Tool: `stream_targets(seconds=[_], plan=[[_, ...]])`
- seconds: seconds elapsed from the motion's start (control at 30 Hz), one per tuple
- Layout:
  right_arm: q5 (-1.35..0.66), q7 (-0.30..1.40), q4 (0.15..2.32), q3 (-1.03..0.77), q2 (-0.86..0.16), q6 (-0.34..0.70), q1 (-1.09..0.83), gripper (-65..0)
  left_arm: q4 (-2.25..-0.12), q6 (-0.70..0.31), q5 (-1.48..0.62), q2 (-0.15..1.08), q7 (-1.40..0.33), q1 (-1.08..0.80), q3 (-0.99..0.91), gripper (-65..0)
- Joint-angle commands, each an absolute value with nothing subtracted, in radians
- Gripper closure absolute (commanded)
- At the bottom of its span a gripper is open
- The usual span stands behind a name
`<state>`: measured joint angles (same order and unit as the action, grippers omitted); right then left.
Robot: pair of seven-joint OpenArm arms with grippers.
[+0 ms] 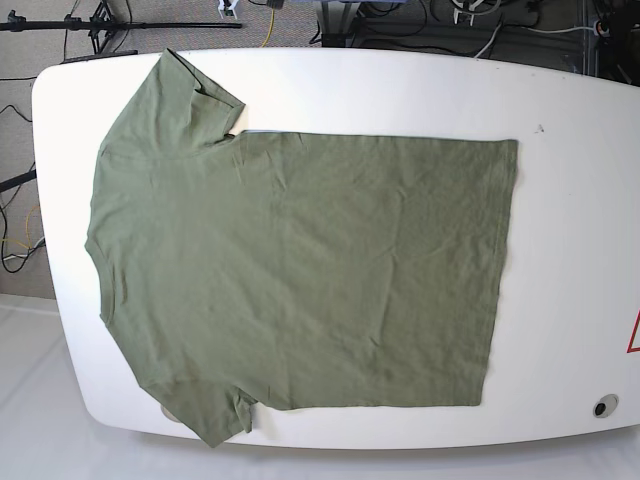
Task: Fold the T-shirt properly
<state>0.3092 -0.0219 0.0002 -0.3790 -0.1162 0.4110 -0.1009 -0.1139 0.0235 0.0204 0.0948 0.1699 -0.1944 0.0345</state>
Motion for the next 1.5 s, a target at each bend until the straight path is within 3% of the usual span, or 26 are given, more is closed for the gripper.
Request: stream_targets(seconds=[0.0, 0.67, 1.07, 1.47], plan=[[0.317, -0.018, 0.000, -0.378, -0.127, 0.433, -0.103, -0.4, -0.098, 0.032, 0.015, 0.105, 0.171, -0.203, 0.037, -26.2], [0.319, -0.019, 0.019, -0.376, -0.127, 0.446, -0.109, -0.1, -0.099, 0.029, 0.009, 0.103, 0.169, -0.199, 0.034, -25.7], [0.304, -0.034, 0.142, -0.382, -0.130, 0.440, -0.159, -0.2, -0.106, 0.028, 0.007, 0.105, 0.169, -0.204, 0.035, -26.5], [0.278, -0.087, 0.179, -0.369, -0.137, 0.502, -0.162, -0.4, -0.112, 0.027, 0.005, 0.107, 0.180, -0.209, 0.036, -25.5]])
